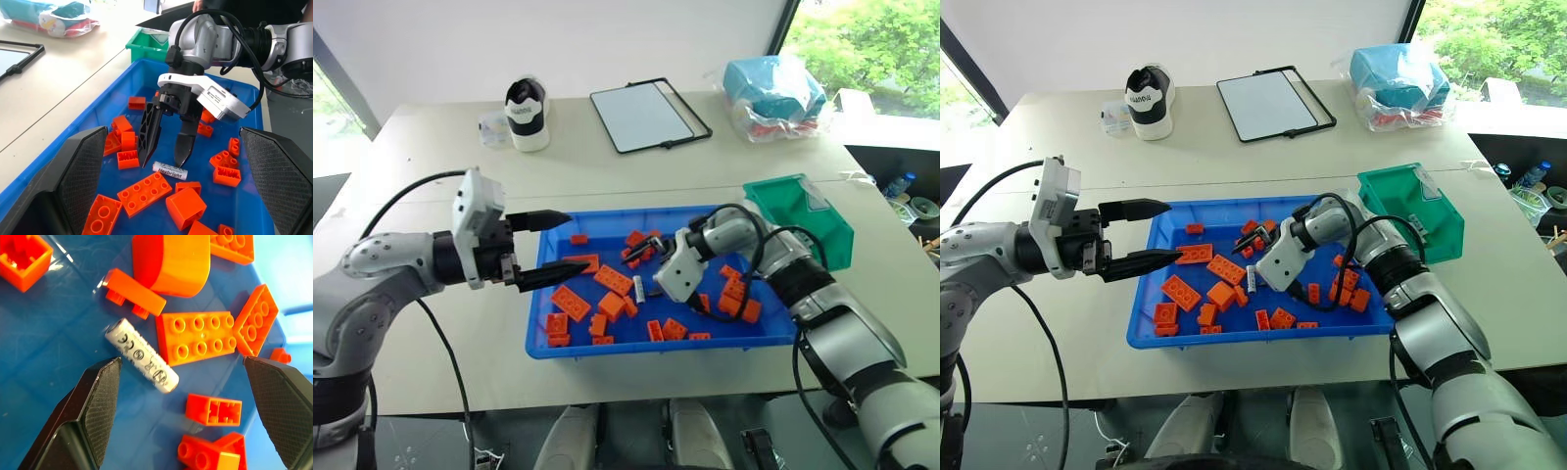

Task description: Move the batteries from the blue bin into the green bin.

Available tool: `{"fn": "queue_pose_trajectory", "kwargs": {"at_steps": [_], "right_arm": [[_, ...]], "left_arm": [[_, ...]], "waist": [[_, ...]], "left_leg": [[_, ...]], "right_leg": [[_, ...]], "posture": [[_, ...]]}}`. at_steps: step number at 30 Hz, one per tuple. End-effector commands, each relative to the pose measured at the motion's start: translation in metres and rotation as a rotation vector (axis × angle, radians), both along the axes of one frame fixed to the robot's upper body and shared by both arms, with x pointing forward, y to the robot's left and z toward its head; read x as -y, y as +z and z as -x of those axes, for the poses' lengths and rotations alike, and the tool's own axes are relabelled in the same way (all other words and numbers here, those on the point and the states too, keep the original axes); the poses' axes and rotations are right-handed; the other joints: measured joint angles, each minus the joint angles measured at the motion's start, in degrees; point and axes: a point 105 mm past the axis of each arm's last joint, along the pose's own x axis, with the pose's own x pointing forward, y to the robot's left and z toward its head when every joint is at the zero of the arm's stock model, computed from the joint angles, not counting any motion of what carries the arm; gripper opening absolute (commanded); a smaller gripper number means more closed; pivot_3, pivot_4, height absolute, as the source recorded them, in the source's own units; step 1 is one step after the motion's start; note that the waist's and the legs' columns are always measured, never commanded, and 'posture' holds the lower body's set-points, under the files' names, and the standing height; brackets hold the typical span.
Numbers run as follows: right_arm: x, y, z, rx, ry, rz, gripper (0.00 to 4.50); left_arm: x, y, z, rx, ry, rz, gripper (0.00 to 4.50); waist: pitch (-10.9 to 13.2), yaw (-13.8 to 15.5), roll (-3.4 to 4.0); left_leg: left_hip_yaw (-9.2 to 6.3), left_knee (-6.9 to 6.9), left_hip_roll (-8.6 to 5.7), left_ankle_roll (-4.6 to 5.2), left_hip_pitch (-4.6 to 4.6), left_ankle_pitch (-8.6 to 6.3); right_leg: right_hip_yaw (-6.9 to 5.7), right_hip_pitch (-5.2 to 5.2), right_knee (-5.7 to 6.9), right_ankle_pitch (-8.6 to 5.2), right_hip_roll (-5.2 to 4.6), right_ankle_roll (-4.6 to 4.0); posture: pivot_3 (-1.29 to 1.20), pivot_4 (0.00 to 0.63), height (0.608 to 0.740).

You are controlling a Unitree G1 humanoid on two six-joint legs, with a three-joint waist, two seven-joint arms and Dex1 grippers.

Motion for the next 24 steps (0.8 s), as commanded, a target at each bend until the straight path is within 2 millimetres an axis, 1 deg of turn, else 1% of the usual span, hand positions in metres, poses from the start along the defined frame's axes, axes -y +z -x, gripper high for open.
{"fn": "queue_pose_trajectory", "kwargs": {"at_steps": [1, 2, 4, 5, 6, 7, 8, 9, 12, 13, 15, 17, 19, 21, 24], "right_arm": [[0.003, -0.024, 0.007, -0.049, 0.011, 0.081, 3.55], [0.003, -0.026, 0.008, -0.053, 0.013, 0.083, 3.3], [0.002, -0.028, 0.009, -0.059, 0.017, 0.085, 2.26], [0.001, -0.029, 0.01, -0.064, 0.02, 0.086, 1.81], [0.001, -0.03, 0.011, -0.066, 0.023, 0.087, 1.22], [-0.001, -0.031, 0.013, -0.072, 0.031, 0.084, 0.75], [-0.002, -0.032, 0.015, -0.076, 0.036, 0.082, 0.17], [-0.003, -0.032, 0.015, -0.075, 0.035, 0.074, 0.11], [-0.001, -0.028, 0.013, -0.065, 0.013, 0.053, 0.11], [0.001, -0.025, 0.012, -0.062, -0.004, 0.042, 0.11], [0.01, -0.012, 0.01, -0.083, -0.076, -0.009, 0.11], [0.02, 0.008, 0.011, -0.125, -0.185, -0.107, 0.11], [0.033, 0.032, 0.017, -0.191, -0.322, -0.231, 0.11], [0.052, 0.058, 0.024, -0.26, -0.488, -0.373, 0.11], [0.084, 0.097, 0.023, -0.33, -0.776, -0.633, 0.11]], "left_arm": [[0.0, 0.013, 0.002, 0.062, -0.004, 0.013, 4.5], [0.0, 0.014, 0.002, 0.063, -0.003, 0.013, 4.5], [0.0, 0.014, 0.001, 0.064, -0.002, 0.013, 4.5], [0.0, 0.014, 0.001, 0.065, -0.002, 0.013, 4.5], [0.0, 0.014, 0.001, 0.065, -0.001, 0.013, 4.5], [0.0, 0.015, 0.0, 0.067, 0.0, 0.014, 4.5], [0.0, 0.015, 0.0, 0.068, 0.001, 0.014, 4.5], [0.0, 0.016, 0.0, 0.07, 0.001, 0.015, 4.5], [0.0, 0.016, -0.001, 0.071, 0.001, 0.017, 4.5], [0.0, 0.016, -0.001, 0.07, 0.001, 0.017, 4.5], [0.001, 0.015, -0.001, 0.066, -0.002, 0.019, 4.5], [0.002, 0.012, 0.0, 0.057, -0.009, 0.018, 4.5], [0.003, 0.01, 0.002, 0.048, -0.016, 0.017, 4.5], [0.004, 0.006, 0.003, 0.035, -0.029, 0.014, 4.5], [0.006, 0.002, 0.004, 0.019, -0.052, 0.016, 4.5]], "waist": [[0.0, 0.0, -0.01], [0.0, 0.0, -0.01], [0.0, 0.0, -0.01], [0.0, 0.0, -0.01], [0.0, -0.1, -0.01], [0.0, -0.1, -0.01], [0.0, -0.1, -0.01], [0.0, 0.0, -0.01], [0.0, 0.0, 0.0], [0.0, 0.0, 0.0], [0.0, 0.1, 0.0], [0.0, 0.5, 0.01], [0.0, 0.9, 0.01], [0.0, 1.1, 0.07], [0.1, 1.2, 0.11]], "left_leg": [[0.0, 0.0, 0.0, 0.0, 0.01, 0.0], [0.0, 0.0, 0.0, 0.0, 0.02, 0.0], [-0.01, -0.01, 0.0, -0.01, 0.02, -0.01], [-0.02, -0.01, 0.01, -0.01, 0.02, -0.01], [-0.01, -0.01, 0.01, -0.01, 0.03, -0.01], [-0.01, -0.01, 0.02, -0.01, 0.03, -0.01], [-0.01, -0.01, 0.02, -0.01, 0.03, -0.01], [-0.01, -0.01, 0.02, -0.02, 0.04, -0.01], [-0.01, 0.0, 0.03, -0.02, 0.04, -0.01], [-0.01, 0.0, 0.03, -0.02, 0.04, -0.01], [-0.01, -0.01, 0.03, -0.03, 0.03, -0.02], [-0.03, 0.0, 0.02, -0.03, 0.02, -0.02], [-0.12, 0.02, -0.03, -0.03, -0.09, -0.02], [-0.13, 0.02, -0.06, -0.01, -0.16, -0.03], [-0.12, 0.0, -0.01, 0.02, -0.19, -0.06]], "right_leg": [[0.0, 0.02, 0.0, 0.0, 0.0, 0.0], [0.0, 0.02, 0.0, 0.0, 0.01, 0.0], [0.0, 0.02, 0.0, 0.0, 0.02, 0.0], [0.01, 0.01, 0.0, 0.0, 0.02, 0.0], [0.01, 0.01, 0.0, 0.0, 0.03, 0.0], [0.02, 0.01, 0.0, 0.0, 0.04, 0.0], [0.02, 0.01, 0.0, 0.0, 0.04, 0.0], [0.02, 0.01, 0.01, 0.0, 0.05, 0.0], [0.02, 0.02, 0.0, 0.0, 0.05, 0.0], [0.03, 0.02, 0.0, 0.0, 0.05, 0.0], [0.03, 0.01, 0.0, 0.0, 0.05, -0.01], [0.03, 0.02, 0.0, 0.0, 0.05, -0.01], [0.03, -0.01, -0.02, 0.0, 0.02, -0.01], [0.04, -0.06, -0.03, 0.0, -0.02, -0.01], [0.09, -0.16, -0.01, -0.01, -0.14, -0.03]], "posture": [[0.0, 0.15, 0.731], [0.0, 0.15, 0.731], [0.0, 0.15, 0.731], [0.0, 0.15, 0.731], [0.0, 0.15, 0.731], [0.0, 0.15, 0.731], [0.0, 0.15, 0.731], [0.0, 0.15, 0.731], [0.0, 0.15, 0.731], [0.0, 0.15, 0.731], [0.0, 0.15, 0.731], [0.0, 0.15, 0.731], [0.0, 0.15, 0.731], [0.0, 0.15, 0.731], [0.0, 0.15, 0.731]]}}
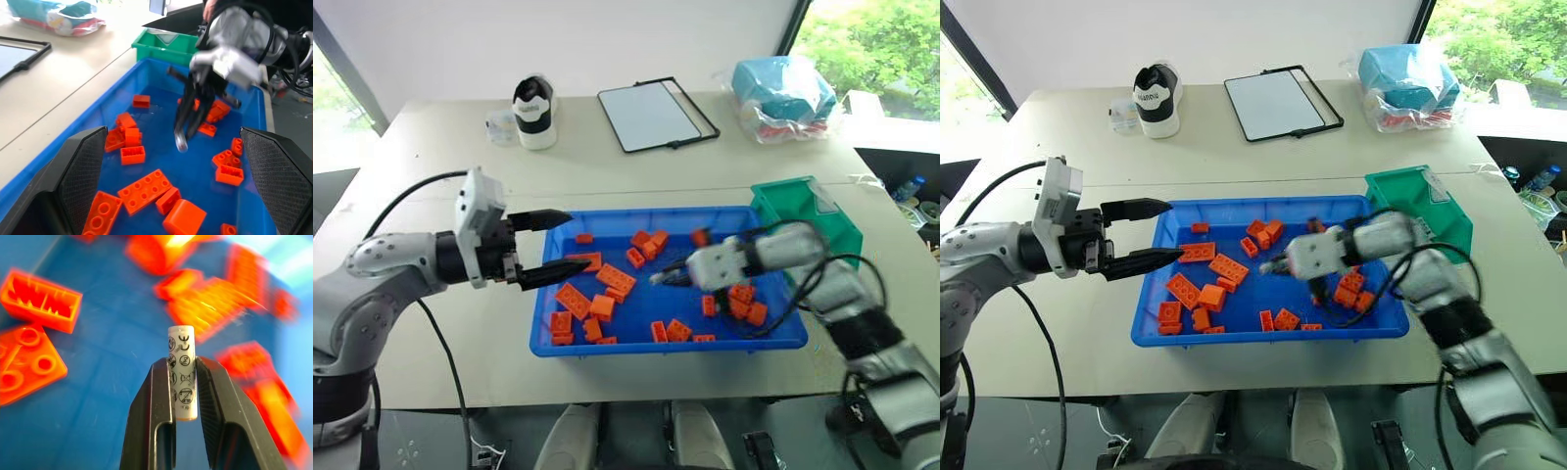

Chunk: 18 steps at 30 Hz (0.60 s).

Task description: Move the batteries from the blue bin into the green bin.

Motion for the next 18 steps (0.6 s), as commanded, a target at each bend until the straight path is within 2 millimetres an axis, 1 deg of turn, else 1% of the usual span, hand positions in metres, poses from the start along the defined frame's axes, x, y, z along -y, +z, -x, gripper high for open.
{"fn": "queue_pose_trajectory", "kwargs": {"at_steps": [1, 2, 4, 5, 7, 8, 11, 12, 13, 15, 16, 18], "right_arm": [[0.031, 0.065, -0.003, 0.025, -0.331, -0.29, 0.11], [0.05, 0.074, -0.008, 0.049, -0.461, -0.34, 0.11], [0.083, 0.085, -0.012, 0.088, -0.672, -0.394, 0.11], [0.094, 0.087, -0.012, 0.103, -0.743, -0.406, 0.11], [0.114, 0.085, -0.013, 0.123, -0.855, -0.397, 0.11], [0.118, 0.084, -0.013, 0.127, -0.884, -0.39, 0.11], [0.147, 0.069, -0.016, 0.163, -1.029, -0.286, 0.11], [0.156, 0.065, -0.018, 0.165, -1.08, -0.27, 1.16], [0.161, 0.063, -0.019, 0.168, -1.107, -0.259, 1.5], [0.159, 0.064, -0.02, 0.186, -1.106, -0.251, 2.6], [0.157, 0.066, -0.02, 0.183, -1.101, -0.275, 3.01], [0.151, 0.075, -0.017, 0.152, -1.071, -0.354, 3.01]], "left_arm": [[0.004, 0.004, 0.004, 0.029, -0.043, 0.005, 4.5], [0.005, 0.003, 0.004, 0.026, -0.053, 0.003, 4.5], [0.007, 0.003, 0.002, 0.022, -0.07, 0.003, 4.5], [0.008, 0.003, 0.001, 0.021, -0.077, 0.003, 4.5], [0.009, 0.004, -0.001, 0.021, -0.092, 0.002, 4.5], [0.01, 0.004, -0.002, 0.022, -0.096, 0.001, 4.5], [0.012, 0.006, -0.007, 0.028, -0.115, -0.001, 4.5], [0.013, 0.007, -0.009, 0.03, -0.121, 0.001, 4.5], [0.014, 0.008, -0.011, 0.032, -0.124, 0.002, 4.5], [0.015, 0.008, -0.012, 0.033, -0.13, 0.002, 4.5], [0.016, 0.007, -0.013, 0.033, -0.132, 0.002, 4.5], [0.016, 0.006, -0.012, 0.032, -0.135, 0.001, 4.5]], "waist": [[0.0, -0.1, 0.0], [0.0, 0.0, 0.01], [0.0, 0.5, 0.01], [0.0, 0.6, 0.01], [0.0, 0.8, 0.0], [0.0, 0.8, 0.0], [0.0, 0.6, -0.01], [0.0, 0.6, -0.01], [0.0, 0.5, -0.01], [0.0, 0.3, -0.01], [0.0, 0.2, 0.0], [0.0, 0.0, 0.0]], "left_leg": [[0.02, 0.0, 0.03, 0.01, 0.01, -0.01], [0.03, -0.01, 0.07, 0.01, 0.01, -0.01], [0.06, 0.0, 0.08, 0.01, 0.01, -0.01], [0.08, 0.01, 0.08, 0.01, 0.01, -0.01], [0.14, 0.01, 0.05, 0.02, 0.0, -0.02], [0.16, 0.02, 0.02, 0.03, -0.01, -0.02], [0.32, 0.02, 0.02, 0.07, -0.01, -0.03], [0.35, 0.02, 0.02, 0.08, -0.01, -0.04], [0.39, 0.02, 0.02, 0.1, -0.01, -0.05], [0.43, 0.02, 0.04, 0.1, -0.01, -0.05], [0.45, 0.02, 0.06, 0.13, 0.0, -0.07], [0.45, 0.01, 0.1, 0.15, 0.0, -0.07]], "right_leg": [[0.0, 0.0, -0.01, -0.01, 0.01, -0.01], [0.0, -0.01, -0.02, -0.01, 0.01, -0.02], [0.0, 0.0, -0.03, -0.1, 0.0, -0.17], [-0.01, 0.02, -0.05, -0.1, -0.02, -0.17], [-0.04, 0.04, -0.11, -0.1, -0.07, -0.17], [-0.05, 0.06, -0.13, -0.1, -0.09, -0.17], [-0.02, 0.05, -0.16, -0.09, -0.12, -0.16], [-0.02, 0.05, -0.17, -0.09, -0.12, -0.16], [-0.02, 0.05, -0.17, -0.09, -0.11, -0.15], [0.01, 0.03, -0.16, -0.08, -0.1, -0.13], [0.03, 0.02, -0.15, -0.04, -0.1, -0.06], [0.03, 0.0, -0.15, 0.0, -0.08, 0.01]], "posture": [[0.0, 0.15, 0.731], [0.0, 0.15, 0.731], [0.0, 0.15, 0.731], [0.0, 0.15, 0.731], [0.0, 0.15, 0.731], [0.0, 0.15, 0.731], [0.0, 0.15, 0.731], [0.0, 0.15, 0.731], [0.0, 0.15, 0.731], [0.0, 0.15, 0.731], [0.0, 0.15, 0.731], [0.0, 0.15, 0.731]]}}
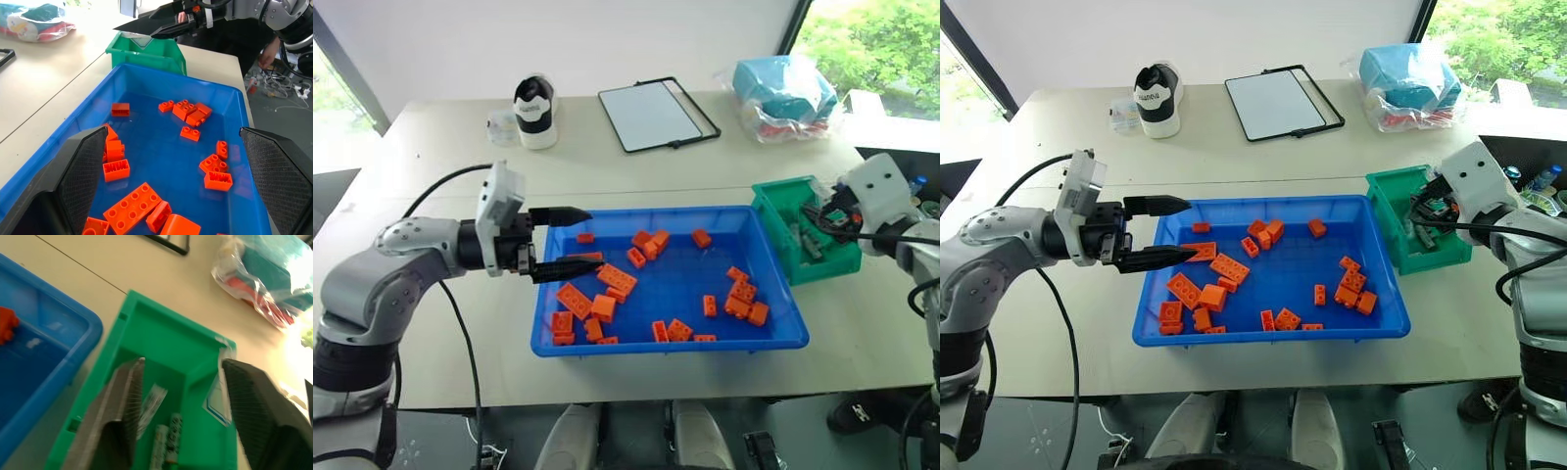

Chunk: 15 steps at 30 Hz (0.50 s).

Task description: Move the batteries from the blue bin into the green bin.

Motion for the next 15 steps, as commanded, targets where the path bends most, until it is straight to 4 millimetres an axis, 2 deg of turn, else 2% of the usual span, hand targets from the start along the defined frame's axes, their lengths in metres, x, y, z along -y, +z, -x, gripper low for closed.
{"fn": "queue_pose_trajectory", "kwargs": {"at_steps": [1, 3, 5, 10, 15], "right_arm": [[-0.017, 0.034, 0.008, 0.095, 0.098, -0.101, 3.01], [-0.027, 0.051, 0.024, 0.1, 0.236, -0.23, 3.01], [-0.033, 0.057, 0.045, 0.058, 0.365, -0.321, 3.01], [-0.027, 0.035, 0.087, -0.159, 0.506, -0.43, 3.01], [-0.023, 0.008, 0.113, -0.337, 0.566, -0.371, 3.01]], "left_arm": [[0.001, 0.005, 0.002, 0.034, -0.017, 0.002, 4.5], [-0.002, 0.004, 0.002, 0.031, -0.006, 0.001, 4.5], [-0.007, 0.004, 0.003, 0.026, 0.011, 0.001, 4.5], [-0.02, 0.007, 0.004, 0.013, 0.043, 0.008, 4.5], [-0.031, 0.006, 0.005, 0.001, 0.065, -0.004, 4.5]], "waist": [[0.0, -0.1, 0.01], [0.0, 0.0, 0.04], [0.0, 0.2, 0.04], [0.1, 0.8, -0.06], [0.1, 0.3, -0.01]], "left_leg": [[0.0, 0.0, 0.02, 0.01, 0.0, 0.0], [0.0, 0.0, 0.02, 0.01, 0.0, -0.01], [0.0, 0.01, 0.01, 0.06, -0.01, -0.03], [-0.14, 0.02, 0.01, 0.16, -0.01, -0.1], [0.06, 0.06, 0.02, 0.23, 0.0, -0.14]], "right_leg": [[0.0, 0.0, 0.0, 0.0, 0.02, 0.0], [0.0, 0.0, 0.0, 0.0, 0.02, 0.0], [-0.01, 0.02, -0.02, 0.0, 0.02, 0.02], [-0.14, 0.26, -0.36, 0.0, 0.05, 0.02], [-0.04, 0.34, -0.61, 0.01, 0.01, 0.03]], "posture": [[0.0, 0.15, 0.731], [0.0, 0.15, 0.731], [0.0, 0.15, 0.731], [0.0, 0.15, 0.731], [0.0, 0.15, 0.731]]}}
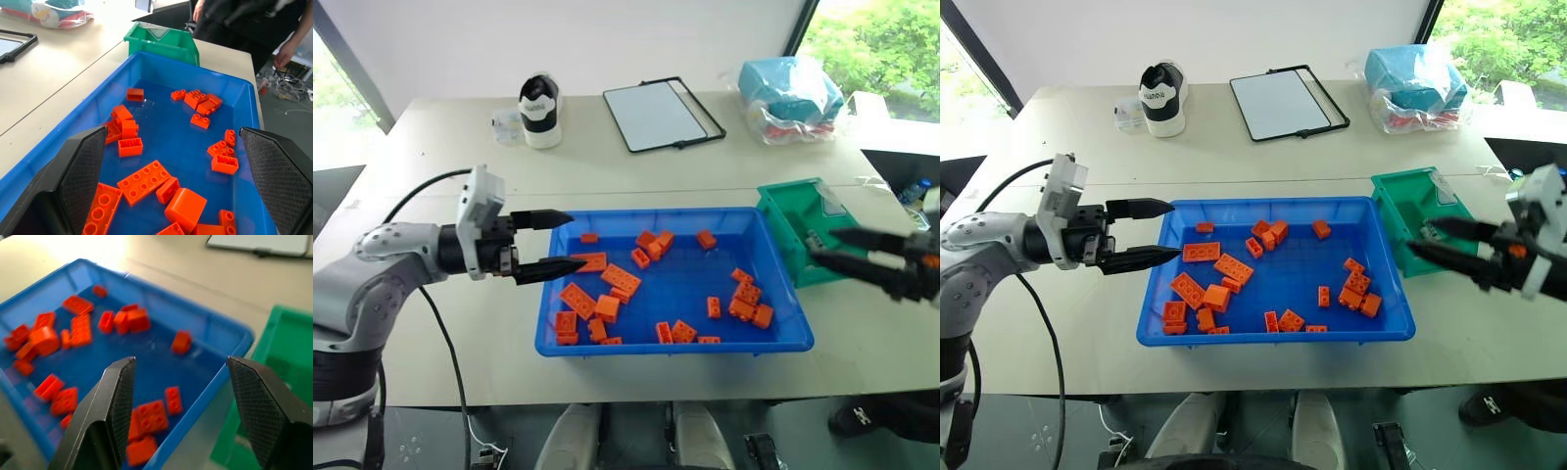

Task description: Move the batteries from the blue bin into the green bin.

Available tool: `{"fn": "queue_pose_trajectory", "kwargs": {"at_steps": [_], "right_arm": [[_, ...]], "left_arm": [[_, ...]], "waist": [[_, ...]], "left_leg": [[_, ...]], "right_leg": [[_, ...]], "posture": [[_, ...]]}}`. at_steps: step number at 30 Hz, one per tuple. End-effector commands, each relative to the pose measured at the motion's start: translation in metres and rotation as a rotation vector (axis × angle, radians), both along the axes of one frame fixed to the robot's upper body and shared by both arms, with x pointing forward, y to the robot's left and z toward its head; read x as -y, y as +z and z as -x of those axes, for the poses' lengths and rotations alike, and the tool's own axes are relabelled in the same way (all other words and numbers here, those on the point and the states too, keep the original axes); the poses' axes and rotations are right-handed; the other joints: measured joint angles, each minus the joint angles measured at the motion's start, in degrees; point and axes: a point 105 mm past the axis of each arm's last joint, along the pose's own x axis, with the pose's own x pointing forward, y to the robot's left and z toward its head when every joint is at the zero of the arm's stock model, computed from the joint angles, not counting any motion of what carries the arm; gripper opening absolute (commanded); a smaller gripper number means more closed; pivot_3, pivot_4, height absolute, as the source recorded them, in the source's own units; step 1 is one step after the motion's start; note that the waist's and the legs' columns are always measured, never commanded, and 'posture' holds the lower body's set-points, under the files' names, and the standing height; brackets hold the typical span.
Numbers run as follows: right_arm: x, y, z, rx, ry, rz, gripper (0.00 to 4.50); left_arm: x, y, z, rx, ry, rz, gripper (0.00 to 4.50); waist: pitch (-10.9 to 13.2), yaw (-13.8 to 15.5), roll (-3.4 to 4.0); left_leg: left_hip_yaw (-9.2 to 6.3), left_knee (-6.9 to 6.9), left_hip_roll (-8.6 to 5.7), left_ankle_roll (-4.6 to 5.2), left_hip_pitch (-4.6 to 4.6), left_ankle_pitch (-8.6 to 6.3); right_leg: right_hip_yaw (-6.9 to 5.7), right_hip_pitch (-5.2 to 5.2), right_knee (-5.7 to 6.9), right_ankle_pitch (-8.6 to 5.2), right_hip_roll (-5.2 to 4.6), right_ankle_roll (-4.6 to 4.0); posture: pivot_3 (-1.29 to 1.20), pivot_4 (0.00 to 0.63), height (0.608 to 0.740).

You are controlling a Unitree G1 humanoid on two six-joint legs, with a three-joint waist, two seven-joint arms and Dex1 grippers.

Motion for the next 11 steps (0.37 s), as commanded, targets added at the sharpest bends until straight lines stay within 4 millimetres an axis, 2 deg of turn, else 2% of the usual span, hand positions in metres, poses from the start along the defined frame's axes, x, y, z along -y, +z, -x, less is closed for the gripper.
{"fn": "queue_pose_trajectory", "kwargs": {"at_steps": [1, 11], "right_arm": [[-0.004, 0.006, 0.009, 0.054, 0.074, 0.071, 3.01], [-0.015, -0.008, -0.005, 0.131, 0.046, 0.097, 3.01]], "left_arm": [[-0.01, 0.011, 0.002, 0.027, 0.01, 0.004, 4.5], [-0.026, 0.011, 0.007, 0.013, 0.035, -0.068, 4.5]], "waist": [[0.0, -0.2, 0.0], [0.0, 0.1, 0.01]], "left_leg": [[0.03, 0.01, 0.05, 0.01, 0.01, -0.01], [0.07, -0.05, 0.12, 0.01, -0.02, -0.03]], "right_leg": [[0.01, 0.01, -0.01, 0.01, 0.01, 0.01], [0.02, -0.04, -0.12, 0.01, -0.02, -0.02]], "posture": [[0.0, 0.15, 0.731], [0.0, 0.15, 0.731]]}}
